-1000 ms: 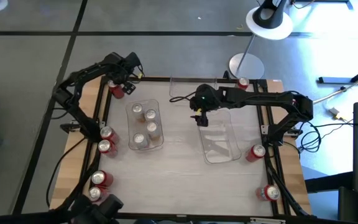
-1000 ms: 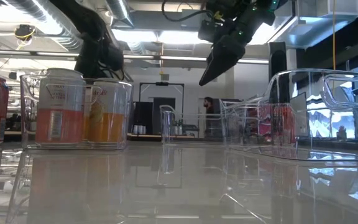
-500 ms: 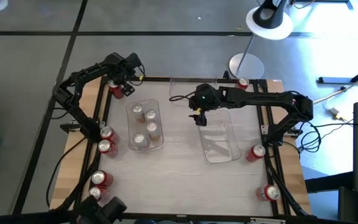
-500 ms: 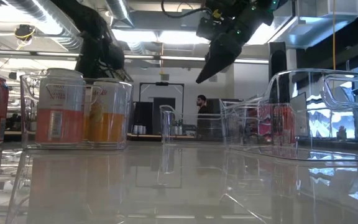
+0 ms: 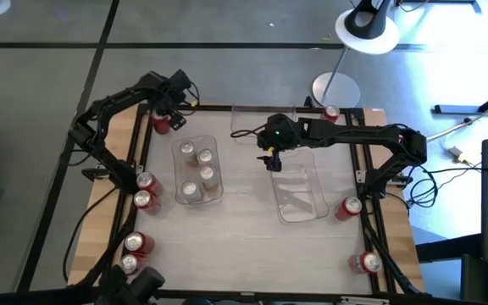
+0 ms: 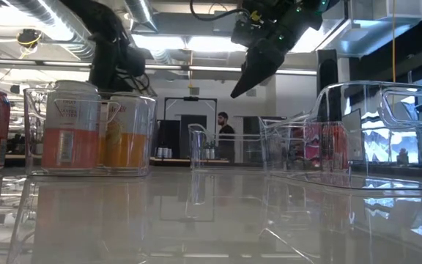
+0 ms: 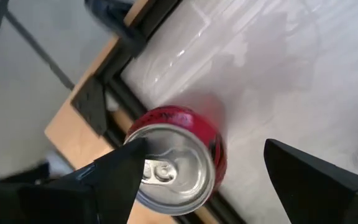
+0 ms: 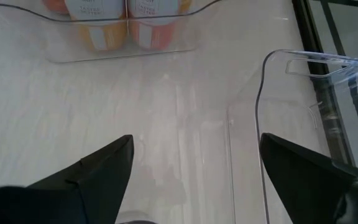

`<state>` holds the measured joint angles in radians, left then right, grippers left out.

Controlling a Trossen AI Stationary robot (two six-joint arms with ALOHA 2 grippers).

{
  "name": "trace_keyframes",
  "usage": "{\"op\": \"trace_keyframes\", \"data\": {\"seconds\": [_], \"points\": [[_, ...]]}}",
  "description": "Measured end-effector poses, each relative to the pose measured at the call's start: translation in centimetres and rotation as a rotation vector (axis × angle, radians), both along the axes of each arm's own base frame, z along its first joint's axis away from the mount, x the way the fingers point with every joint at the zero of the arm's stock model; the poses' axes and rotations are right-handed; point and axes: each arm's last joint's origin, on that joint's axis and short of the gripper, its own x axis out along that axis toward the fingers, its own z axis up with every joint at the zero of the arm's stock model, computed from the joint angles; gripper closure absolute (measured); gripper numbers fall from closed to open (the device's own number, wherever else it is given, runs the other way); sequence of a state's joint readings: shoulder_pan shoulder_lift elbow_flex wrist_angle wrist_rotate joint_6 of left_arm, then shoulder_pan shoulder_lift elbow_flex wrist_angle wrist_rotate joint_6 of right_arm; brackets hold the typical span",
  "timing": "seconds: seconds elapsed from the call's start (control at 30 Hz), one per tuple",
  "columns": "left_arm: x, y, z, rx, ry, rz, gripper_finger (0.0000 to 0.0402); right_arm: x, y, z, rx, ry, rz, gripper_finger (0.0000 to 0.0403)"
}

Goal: Sort soda cans
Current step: Put the top left red black soda can into the middle transparent bin

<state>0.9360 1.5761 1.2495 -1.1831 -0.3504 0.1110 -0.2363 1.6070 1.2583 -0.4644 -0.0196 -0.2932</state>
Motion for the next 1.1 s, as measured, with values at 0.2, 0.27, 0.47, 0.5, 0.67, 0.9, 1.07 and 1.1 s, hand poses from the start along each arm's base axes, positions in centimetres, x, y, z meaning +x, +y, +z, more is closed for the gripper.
{"op": "trace_keyframes", "data": {"seconds": [0.2, 0.27, 0.47, 0.5, 0.67, 0.9, 1.07, 1.1], "points": [[-0.4, 0.0, 0.2, -0.018, 0.016, 0.017, 0.0086, 0.0, 0.0, 0.0, 0.000, 0.000, 0.000, 0.0056], [-0.4, 0.0, 0.6, -0.017, 0.018, 0.015, 0.0086, 0.0, 0.0, 0.0, 0.000, 0.000, 0.001, 0.0056], [0.4, 0.2, 3.1, 0.047, 0.007, -0.015, 0.0086, 0.0, 0.0, 0.0, 0.000, 0.000, 0.001, 0.0056], [0.5, 0.3, 3.5, 0.056, 0.002, -0.030, 0.0086, 0.0, 0.0, 0.0, 0.000, 0.000, 0.000, 0.0056], [0.9, 0.3, 4.5, 0.072, 0.000, -0.104, 0.0086, 0.0, 0.0, 0.0, -0.001, 0.000, 0.001, 0.0056], [0.7, 0.2, 4.3, 0.048, 0.023, -0.118, 0.0065, 0.0, 0.0, 0.0, -0.002, 0.001, 0.002, 0.0056], [0.4, -0.1, 4.0, -0.016, 0.068, -0.153, 0.0016, 0.0, 0.0, 0.0, -0.002, 0.001, 0.003, 0.0056], [0.4, -0.1, 4.0, -0.018, 0.069, -0.157, 0.0009, 0.0, 0.0, 0.0, -0.002, 0.001, 0.002, 0.0056]]}}
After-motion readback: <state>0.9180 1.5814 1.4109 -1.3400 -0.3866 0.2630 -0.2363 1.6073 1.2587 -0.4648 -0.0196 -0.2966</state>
